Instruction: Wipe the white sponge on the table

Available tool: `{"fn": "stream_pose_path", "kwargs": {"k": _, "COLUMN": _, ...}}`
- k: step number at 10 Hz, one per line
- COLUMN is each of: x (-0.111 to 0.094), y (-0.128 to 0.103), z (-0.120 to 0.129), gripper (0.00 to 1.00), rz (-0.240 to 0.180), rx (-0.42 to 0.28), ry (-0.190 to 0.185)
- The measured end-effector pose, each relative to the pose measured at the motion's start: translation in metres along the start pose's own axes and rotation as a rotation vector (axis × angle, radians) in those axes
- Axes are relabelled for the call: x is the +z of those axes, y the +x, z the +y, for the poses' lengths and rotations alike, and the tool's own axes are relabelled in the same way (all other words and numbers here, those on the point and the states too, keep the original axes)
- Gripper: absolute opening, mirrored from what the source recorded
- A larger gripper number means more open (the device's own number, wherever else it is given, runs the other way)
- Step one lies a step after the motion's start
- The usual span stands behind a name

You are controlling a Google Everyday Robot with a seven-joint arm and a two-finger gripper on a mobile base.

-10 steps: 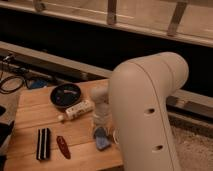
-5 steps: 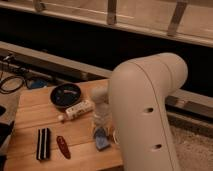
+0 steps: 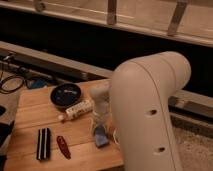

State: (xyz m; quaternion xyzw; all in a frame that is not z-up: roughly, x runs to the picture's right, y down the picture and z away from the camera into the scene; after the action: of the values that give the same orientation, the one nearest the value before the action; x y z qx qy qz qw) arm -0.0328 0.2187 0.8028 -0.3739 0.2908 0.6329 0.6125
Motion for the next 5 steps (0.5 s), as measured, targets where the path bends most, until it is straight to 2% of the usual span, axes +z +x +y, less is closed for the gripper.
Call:
{"fn": "stream_pose_path", "kwargs": {"k": 3, "x": -0.067, "y": -0.023, "z": -0.009, "gripper": 0.0, "rz": -0.127, "rx": 0.053, "ry": -0.054}}
{"fn": "stream_pose_path", "kwargs": {"k": 4, "x": -0.087, "y": -0.026, "z": -0.01, "gripper": 0.0, "rz": -0.149, "rx": 0.061, "ry": -0.063}}
{"fn": "stream_pose_path", "kwargs": {"k": 5, "x": -0.1, "y": -0.025, "z": -0.006, "gripper": 0.0, "rz": -0.149, "rx": 0.059, "ry": -0.073}}
